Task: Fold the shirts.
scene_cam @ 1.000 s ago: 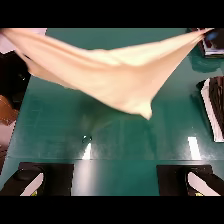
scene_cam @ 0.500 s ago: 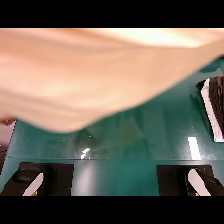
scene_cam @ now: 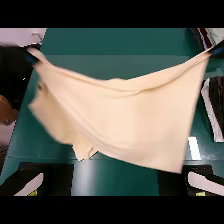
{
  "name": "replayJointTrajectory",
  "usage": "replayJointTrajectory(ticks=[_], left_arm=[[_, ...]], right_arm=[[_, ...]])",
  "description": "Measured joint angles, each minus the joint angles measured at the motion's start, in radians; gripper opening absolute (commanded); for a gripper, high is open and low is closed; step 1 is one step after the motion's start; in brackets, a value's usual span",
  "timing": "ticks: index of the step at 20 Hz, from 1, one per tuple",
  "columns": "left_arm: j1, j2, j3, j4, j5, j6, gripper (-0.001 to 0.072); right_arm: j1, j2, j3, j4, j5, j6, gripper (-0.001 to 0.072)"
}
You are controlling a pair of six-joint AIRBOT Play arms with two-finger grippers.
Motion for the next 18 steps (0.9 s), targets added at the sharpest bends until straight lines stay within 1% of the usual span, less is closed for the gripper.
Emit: replayJointTrajectory(ticks=[2,5,6,7,8,9,10,11,13,15,18], left_arm=[[0.0,-0.107,-0.114,0.006,0.091,0.03,0.0026],[0.003,-0.268,-0.168,0.011,0.27,0.055,0.0027],[0.008,-0.314,-0.163,0.014,0.325,0.055,0.0057],[0.013,-0.355,-0.151,0.014,0.373,0.05,0.0383],[0.021,-0.384,-0.139,0.014,0.4,0.039,0.0638],[0.032,-0.405,-0.124,0.014,0.421,0.026,0.065],[0.049,-0.422,-0.106,0.014,0.428,0.008,0.0649],[0.07,-0.431,-0.087,0.015,0.411,-0.006,0.0601],[0.116,-0.426,-0.06,0.014,0.332,-0.02,0.0603],[0.164,-0.382,-0.081,0.018,0.23,-0.019,0.0603],[0.199,-0.255,-0.242,0.026,0.143,-0.012,0.0603]], right_arm=[[0.048,-0.128,-0.033,-0.05,-0.038,0.003,0.0011],[0.087,-0.309,0.016,-0.071,-0.084,0.004,0.0016],[0.092,-0.36,0.051,-0.077,-0.097,0.004,0.002],[0.096,-0.408,0.09,-0.084,-0.104,0.004,0.0158],[0.1,-0.444,0.126,-0.084,-0.104,0.004,0.0427],[0.1,-0.472,0.166,-0.085,-0.105,0.004,0.0483],[0.096,-0.489,0.196,-0.083,-0.104,0.004,0.0482],[0.089,-0.5,0.217,-0.077,-0.101,0.005,0.0482],[0.064,-0.483,0.217,-0.018,-0.089,0.001,0.0478],[0.034,-0.434,0.154,0.045,-0.067,-0.02,0.0469],[0.009,-0.325,-0.011,0.114,-0.053,-0.053,0.0469]])
